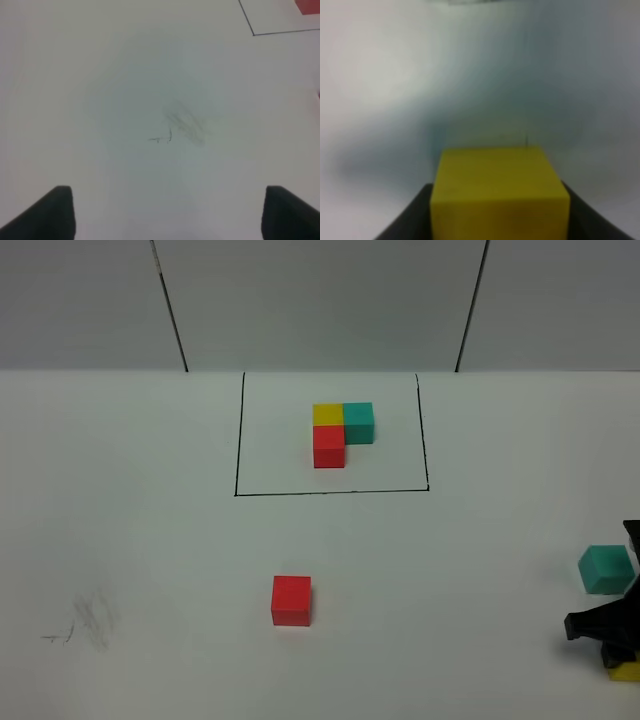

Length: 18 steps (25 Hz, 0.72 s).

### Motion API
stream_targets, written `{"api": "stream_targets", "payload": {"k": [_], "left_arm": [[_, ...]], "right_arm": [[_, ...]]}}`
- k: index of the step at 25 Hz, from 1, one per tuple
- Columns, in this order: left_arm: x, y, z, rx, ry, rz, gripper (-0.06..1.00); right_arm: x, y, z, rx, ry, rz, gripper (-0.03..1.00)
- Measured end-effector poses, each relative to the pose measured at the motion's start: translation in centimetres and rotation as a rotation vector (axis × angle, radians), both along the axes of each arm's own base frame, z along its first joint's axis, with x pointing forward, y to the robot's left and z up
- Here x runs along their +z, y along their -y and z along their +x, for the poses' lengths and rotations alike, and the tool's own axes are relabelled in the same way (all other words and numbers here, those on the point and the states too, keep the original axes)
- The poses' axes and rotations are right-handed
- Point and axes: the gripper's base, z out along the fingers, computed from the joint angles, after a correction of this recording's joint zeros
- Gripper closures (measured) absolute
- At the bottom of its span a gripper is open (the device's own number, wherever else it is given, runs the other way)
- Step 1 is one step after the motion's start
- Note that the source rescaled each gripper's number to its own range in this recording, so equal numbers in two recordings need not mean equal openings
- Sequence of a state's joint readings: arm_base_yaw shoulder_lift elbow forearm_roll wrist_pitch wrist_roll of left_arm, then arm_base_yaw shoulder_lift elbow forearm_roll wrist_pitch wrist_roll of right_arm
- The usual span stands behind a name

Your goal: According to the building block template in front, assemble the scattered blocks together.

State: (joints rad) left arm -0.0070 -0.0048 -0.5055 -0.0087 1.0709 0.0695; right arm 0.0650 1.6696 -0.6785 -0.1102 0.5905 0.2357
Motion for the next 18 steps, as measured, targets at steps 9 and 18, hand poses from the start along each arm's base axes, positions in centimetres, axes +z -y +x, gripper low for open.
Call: {"api": "stream_targets", "payload": {"k": [9,18], "left_arm": [[0.0,0.0,0.0,0.000,0.000,0.000,0.12],[0.0,0.0,0.0,0.000,0.000,0.000,0.12]], "right_arm": [[6.7,-2.2,-0.1,-0.048,0.100,0.074,0.51],[12.0,-8.2,3.1,-0.019,0.159,0.178,0.51]]}}
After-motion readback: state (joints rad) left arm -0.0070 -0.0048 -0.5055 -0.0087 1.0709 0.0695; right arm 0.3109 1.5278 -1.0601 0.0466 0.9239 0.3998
